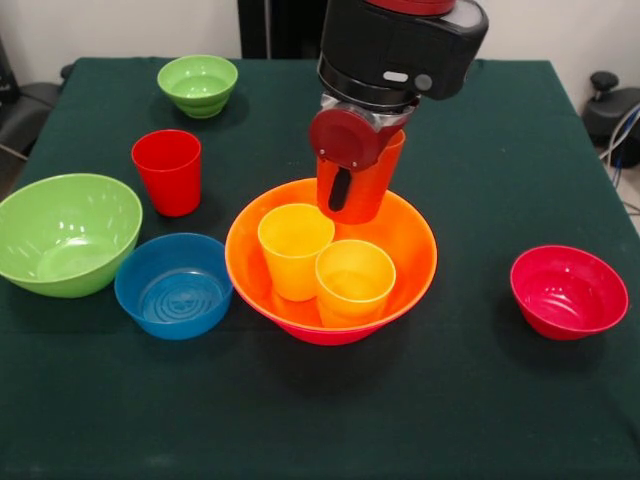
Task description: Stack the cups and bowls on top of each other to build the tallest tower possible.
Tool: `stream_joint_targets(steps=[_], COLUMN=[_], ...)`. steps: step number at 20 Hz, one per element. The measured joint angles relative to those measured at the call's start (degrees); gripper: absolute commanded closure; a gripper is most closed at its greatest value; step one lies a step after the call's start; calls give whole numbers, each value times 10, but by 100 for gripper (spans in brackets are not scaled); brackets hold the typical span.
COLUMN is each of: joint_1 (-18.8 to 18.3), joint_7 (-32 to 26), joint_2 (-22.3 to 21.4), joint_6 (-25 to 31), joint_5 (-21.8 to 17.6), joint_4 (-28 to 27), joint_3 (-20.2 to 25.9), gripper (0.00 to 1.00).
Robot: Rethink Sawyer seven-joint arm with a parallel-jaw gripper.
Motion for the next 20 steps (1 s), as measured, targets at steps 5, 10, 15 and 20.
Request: stream_joint_targets(steps=[5, 10, 15, 20], joint_1=[2, 7, 18, 25], joint_7=[0, 0, 0, 0], joint_2=[4, 13, 29, 43], joint_6=[0, 0, 0, 0], joint_5=[0, 0, 0, 1], joint_4=[0, 0, 0, 0], joint_3=[0, 0, 0, 0], gripper=[100, 100, 100, 100])
